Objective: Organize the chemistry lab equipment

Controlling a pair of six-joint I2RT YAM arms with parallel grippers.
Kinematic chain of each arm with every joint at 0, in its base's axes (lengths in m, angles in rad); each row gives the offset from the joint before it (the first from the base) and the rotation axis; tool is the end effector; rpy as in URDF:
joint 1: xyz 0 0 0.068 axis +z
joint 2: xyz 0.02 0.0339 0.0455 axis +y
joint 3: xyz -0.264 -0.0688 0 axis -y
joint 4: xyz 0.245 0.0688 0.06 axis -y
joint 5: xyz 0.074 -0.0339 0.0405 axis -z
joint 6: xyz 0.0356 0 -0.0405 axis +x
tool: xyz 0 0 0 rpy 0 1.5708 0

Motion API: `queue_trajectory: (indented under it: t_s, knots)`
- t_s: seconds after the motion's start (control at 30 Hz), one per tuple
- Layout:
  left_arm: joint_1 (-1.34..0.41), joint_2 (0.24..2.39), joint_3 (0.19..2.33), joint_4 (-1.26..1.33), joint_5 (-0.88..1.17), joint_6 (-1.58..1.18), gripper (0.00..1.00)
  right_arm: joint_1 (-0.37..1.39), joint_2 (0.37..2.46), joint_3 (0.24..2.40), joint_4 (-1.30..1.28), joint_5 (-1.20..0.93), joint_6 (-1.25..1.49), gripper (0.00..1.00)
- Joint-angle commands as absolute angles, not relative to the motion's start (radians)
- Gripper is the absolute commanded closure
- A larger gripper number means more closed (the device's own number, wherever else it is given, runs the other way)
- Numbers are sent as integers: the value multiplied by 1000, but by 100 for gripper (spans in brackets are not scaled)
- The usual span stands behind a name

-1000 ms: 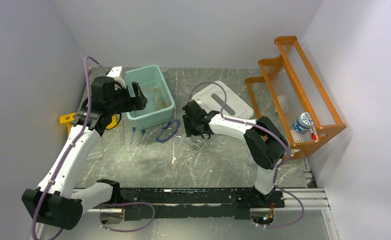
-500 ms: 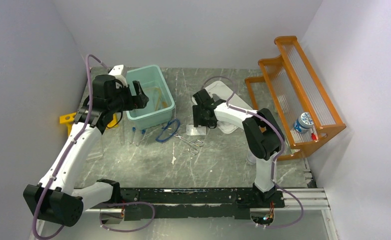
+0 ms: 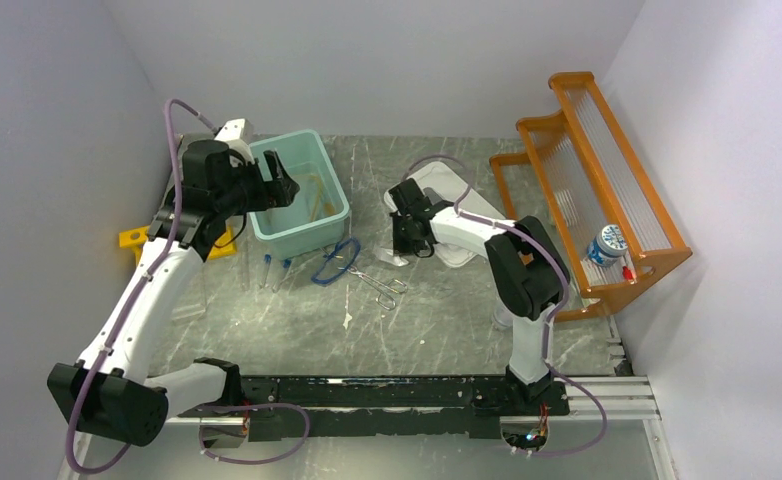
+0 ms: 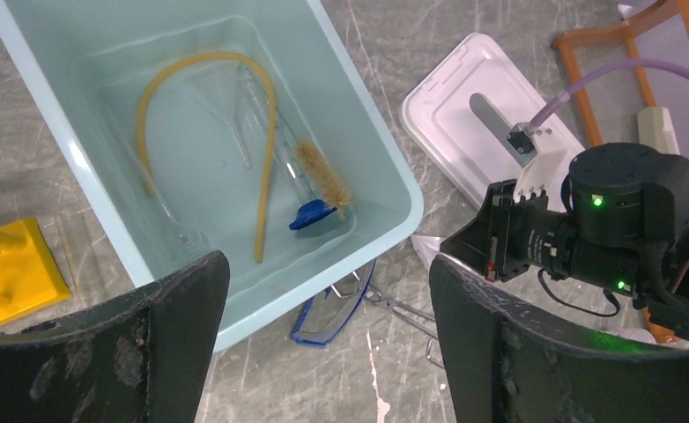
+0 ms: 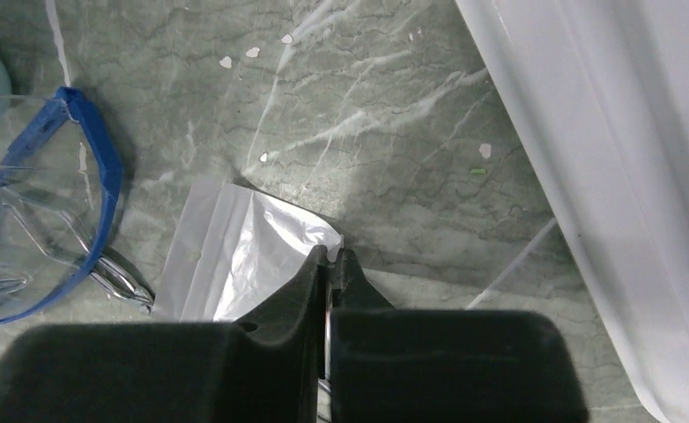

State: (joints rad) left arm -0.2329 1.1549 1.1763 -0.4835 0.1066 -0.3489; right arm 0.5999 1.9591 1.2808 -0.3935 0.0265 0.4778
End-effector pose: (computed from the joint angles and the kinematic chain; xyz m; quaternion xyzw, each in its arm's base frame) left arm 0.2472 -0.0625 0.3715 -0.0212 0.8492 -0.1942 0.4906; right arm 0.3314 0.2255 0.1546 -0.0559 0.9673 0.1157 0.2185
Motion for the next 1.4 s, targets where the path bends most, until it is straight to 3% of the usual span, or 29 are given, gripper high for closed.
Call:
queue_trajectory:
  t_s: [0.0, 0.47, 0.73, 0.9, 1.13, 1.27, 1.33, 1.37]
  knots:
    - [-239, 1163, 1225, -441, 145, -367, 14, 584, 1963, 1222, -359, 5, 499, 100]
    - [-267, 1201, 1135, -192, 505, -596, 17, 526, 1634, 1261, -280, -107, 468, 100]
    - [-462, 1363, 1107, 82, 599, -862, 19, 526, 1517, 1222, -79, -255, 515, 100]
    - [-506, 1443, 1127, 124, 584, -922, 24, 528, 1476, 1193, -14, -286, 519, 100]
    - [-518, 1486, 1159, 75, 528, -899, 62, 526, 1470, 1190, -11, -295, 507, 100]
    - [-518, 1494, 1173, 57, 509, -882, 90, 526, 1479, 1190, -28, -289, 500, 100]
    - [-518, 1491, 1188, 19, 483, -850, 95, 524, 1482, 1190, -49, -263, 496, 99]
    - [-518, 1488, 1195, 4, 465, -823, 95, 523, 1482, 1192, -61, -246, 497, 91]
